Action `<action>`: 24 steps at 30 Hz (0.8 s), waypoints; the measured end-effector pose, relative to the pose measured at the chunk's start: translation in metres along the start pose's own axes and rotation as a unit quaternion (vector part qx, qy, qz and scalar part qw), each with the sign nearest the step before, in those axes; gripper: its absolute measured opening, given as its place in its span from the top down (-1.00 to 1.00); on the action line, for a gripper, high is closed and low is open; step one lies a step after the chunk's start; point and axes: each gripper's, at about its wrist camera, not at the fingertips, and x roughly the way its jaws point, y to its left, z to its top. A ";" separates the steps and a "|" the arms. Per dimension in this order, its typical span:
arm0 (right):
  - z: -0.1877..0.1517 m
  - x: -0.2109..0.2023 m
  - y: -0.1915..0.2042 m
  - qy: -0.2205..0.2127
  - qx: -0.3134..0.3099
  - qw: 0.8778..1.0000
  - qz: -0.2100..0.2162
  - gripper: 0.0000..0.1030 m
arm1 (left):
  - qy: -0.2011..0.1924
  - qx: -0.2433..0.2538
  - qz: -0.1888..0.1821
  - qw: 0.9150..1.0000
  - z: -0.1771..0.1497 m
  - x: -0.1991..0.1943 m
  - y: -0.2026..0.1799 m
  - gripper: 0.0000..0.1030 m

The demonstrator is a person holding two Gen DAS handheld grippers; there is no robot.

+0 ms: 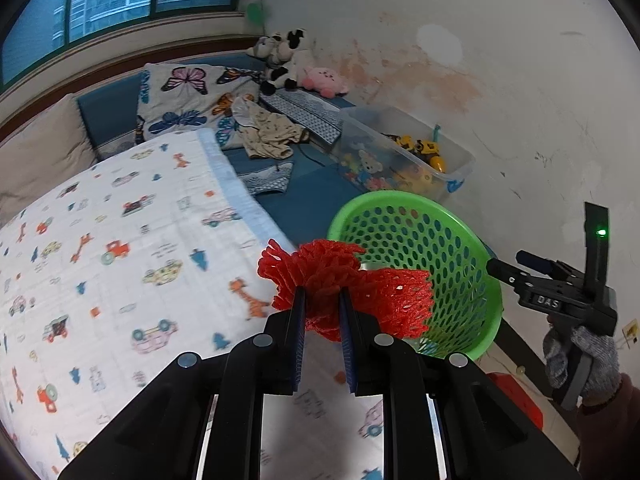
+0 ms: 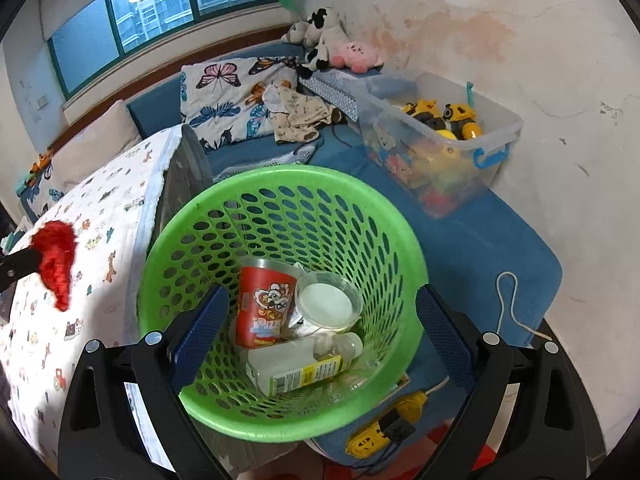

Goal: Collect trash
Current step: 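Carry the clear lid and red mesh over the green basket with both tools, then open the right tool to drop the lid while the left tool lowers and releases the mesh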

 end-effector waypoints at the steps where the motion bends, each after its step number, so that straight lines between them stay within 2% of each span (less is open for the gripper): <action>1: -0.001 -0.003 -0.001 -0.002 0.000 1.000 -0.001 -0.82 | 0.002 0.002 -0.003 1.000 0.001 0.003 -0.004 0.69; 9: -0.008 -0.025 -0.005 -0.018 0.000 1.000 0.005 -0.82 | 0.024 0.023 -0.014 0.999 0.005 0.033 -0.035 0.69; 24: -0.025 -0.038 -0.003 -0.023 0.000 1.000 0.018 -0.82 | 0.056 0.031 -0.025 0.998 0.003 0.073 -0.064 0.68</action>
